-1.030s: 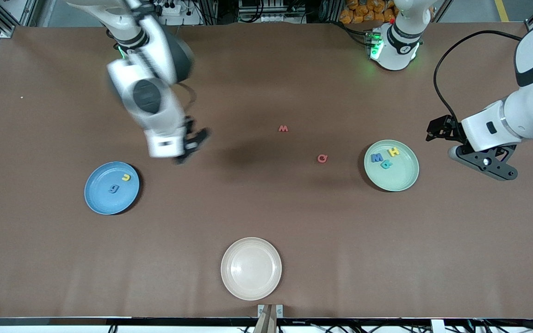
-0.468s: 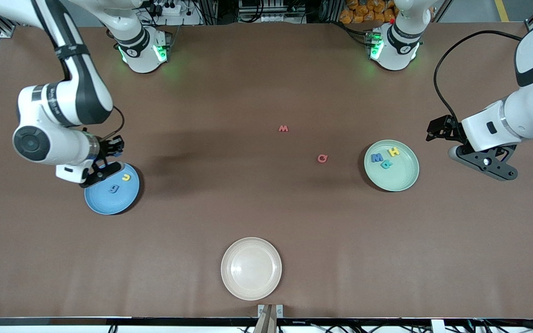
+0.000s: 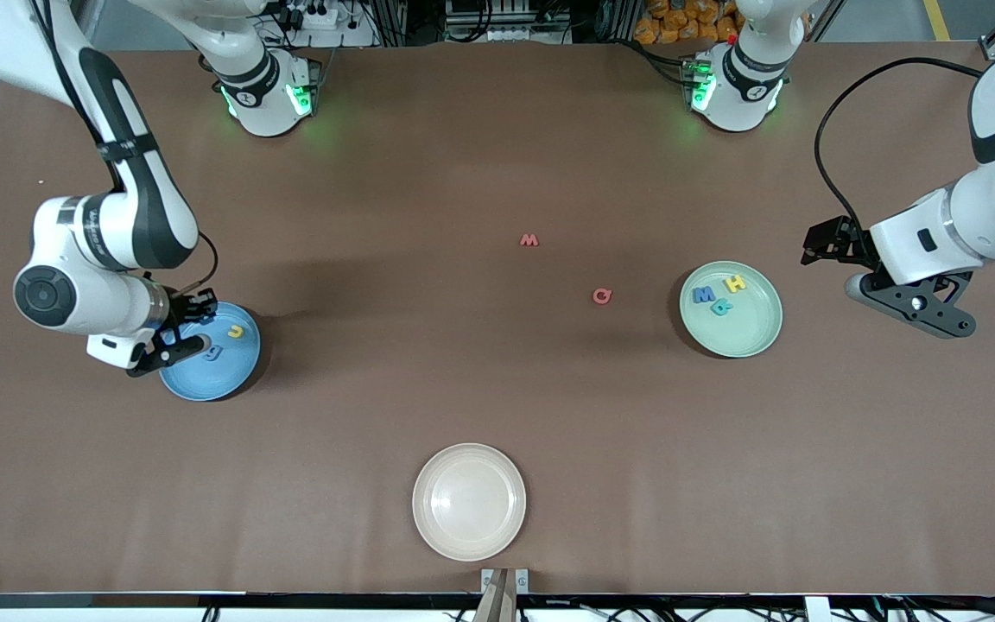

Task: Sort upper and lower case letters into plates
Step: 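Lower the m onto the blue plate and open the right gripper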

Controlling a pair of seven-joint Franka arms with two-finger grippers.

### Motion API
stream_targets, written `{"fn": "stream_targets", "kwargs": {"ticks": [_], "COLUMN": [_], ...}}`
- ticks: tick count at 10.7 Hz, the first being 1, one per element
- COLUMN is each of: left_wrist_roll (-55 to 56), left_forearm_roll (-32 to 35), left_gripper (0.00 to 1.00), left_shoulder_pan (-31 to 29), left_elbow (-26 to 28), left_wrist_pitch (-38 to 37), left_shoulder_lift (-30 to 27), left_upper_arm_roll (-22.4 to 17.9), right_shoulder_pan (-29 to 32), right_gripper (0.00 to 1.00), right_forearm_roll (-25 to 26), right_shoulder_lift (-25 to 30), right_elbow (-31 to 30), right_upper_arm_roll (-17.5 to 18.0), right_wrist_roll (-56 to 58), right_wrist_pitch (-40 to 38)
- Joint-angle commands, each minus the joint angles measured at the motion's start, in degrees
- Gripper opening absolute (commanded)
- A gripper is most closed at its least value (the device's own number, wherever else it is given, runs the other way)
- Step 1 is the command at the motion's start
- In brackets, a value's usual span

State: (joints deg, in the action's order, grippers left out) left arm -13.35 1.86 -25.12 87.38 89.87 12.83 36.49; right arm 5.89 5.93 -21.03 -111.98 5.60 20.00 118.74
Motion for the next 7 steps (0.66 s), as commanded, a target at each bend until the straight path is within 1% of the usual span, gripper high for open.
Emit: {"fn": "stream_targets", "kwargs": {"ticks": [1, 3, 6, 7], "left_wrist_roll": [-0.8, -0.7, -0.8, -1.9], "left_forearm_roll": [-0.8, -0.8, -0.7, 0.0], "left_gripper": [1.0, 1.0, 1.0, 1.0], "left_shoulder_pan": [-0.5, -0.5, -0.5, -0.5], "left_elbow": [0.1, 0.1, 0.0, 0.0], "left_wrist_pitch": [-0.7, -0.7, -0.7, -0.7], "left_shoulder_lift": [-1.0, -1.0, -1.0, -1.0], "left_upper_arm_roll": [0.1, 0.2, 0.1, 0.1], "right_shoulder_pan": [0.6, 0.4, 0.3, -0.2], "right_gripper": [0.0, 0.0, 0.0, 0.01], "right_forearm_roll": [1.3, 1.3, 1.2, 1.2], "right_shoulder_lift": [-2.0, -3.5, -3.8, -4.4], "right_elbow": [0.5, 0.5, 0.5, 0.6], "right_upper_arm_roll": [-0.2, -0.5, -0.6, -0.6], "right_wrist_roll": [2.1, 4.9, 4.9, 4.9], "right_wrist_pitch": [3.8, 7.7, 13.4, 13.8]}}
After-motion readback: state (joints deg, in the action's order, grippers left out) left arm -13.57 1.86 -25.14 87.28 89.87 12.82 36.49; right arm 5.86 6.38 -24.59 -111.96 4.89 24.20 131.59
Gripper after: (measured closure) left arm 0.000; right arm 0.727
